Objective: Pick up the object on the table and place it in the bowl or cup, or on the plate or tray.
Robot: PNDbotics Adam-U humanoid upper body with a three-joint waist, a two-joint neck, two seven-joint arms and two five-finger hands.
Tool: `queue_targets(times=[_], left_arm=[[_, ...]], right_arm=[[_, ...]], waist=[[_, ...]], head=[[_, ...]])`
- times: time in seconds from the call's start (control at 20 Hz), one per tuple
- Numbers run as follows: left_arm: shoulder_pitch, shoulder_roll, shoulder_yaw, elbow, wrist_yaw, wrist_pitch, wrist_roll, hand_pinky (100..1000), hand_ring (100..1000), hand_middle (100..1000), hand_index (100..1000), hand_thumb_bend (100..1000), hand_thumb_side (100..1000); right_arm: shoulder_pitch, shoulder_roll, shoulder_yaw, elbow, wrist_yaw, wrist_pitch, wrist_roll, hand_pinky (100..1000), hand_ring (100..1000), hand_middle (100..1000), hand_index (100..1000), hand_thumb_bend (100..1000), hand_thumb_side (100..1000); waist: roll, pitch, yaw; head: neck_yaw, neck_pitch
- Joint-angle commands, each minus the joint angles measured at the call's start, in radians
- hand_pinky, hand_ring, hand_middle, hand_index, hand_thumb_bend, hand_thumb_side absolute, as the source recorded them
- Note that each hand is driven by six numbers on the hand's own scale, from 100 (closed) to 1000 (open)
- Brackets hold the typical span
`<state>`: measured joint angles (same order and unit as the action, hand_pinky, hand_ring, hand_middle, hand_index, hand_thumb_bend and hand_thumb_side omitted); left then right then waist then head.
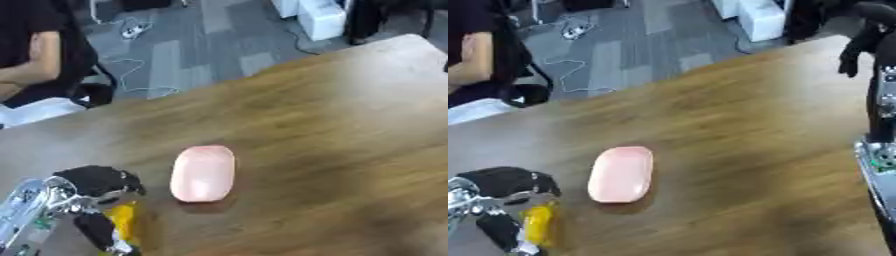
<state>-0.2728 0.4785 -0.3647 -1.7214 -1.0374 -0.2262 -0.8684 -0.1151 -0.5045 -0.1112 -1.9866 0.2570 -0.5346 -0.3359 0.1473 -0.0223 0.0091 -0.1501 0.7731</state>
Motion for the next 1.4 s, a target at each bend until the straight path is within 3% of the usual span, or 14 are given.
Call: queue_targets(times=[0.05, 0.7, 1.4], left_arm=[[-0.008, 0.001, 0.010, -0.006, 0.001, -0.037, -0.039, 660, 785, 847, 901, 891, 780], [-0.011, 0.148, -0.051, 0.043, -0.025, -0.094, -0.039, 696, 802, 854, 902, 1000, 756], [0.025, 0.095, -0.023, 0.035, -0.029, -0.073, -0.039, 677, 791, 845, 895, 958, 766]], right_arm=[[-0.015, -0.023, -0.010, -0.013, 0.008, 0.000, -0.009, 100, 250, 339, 772, 100, 1000], [-0.012, -0.024, -0.003, -0.013, 0.010, -0.001, -0.004, 100, 243, 331, 773, 100, 1000], [-0.010, -0.023, -0.004, -0.013, 0.008, -0.004, -0.002, 100, 242, 329, 771, 100, 1000]], waist=[[-0.010, -0.004, 0.004], [-0.006, -0.003, 0.003], [-0.011, -0.001, 0.009]], head=[[-0.009, -0.003], [-0.004, -0.003], [-0.014, -0.003]])
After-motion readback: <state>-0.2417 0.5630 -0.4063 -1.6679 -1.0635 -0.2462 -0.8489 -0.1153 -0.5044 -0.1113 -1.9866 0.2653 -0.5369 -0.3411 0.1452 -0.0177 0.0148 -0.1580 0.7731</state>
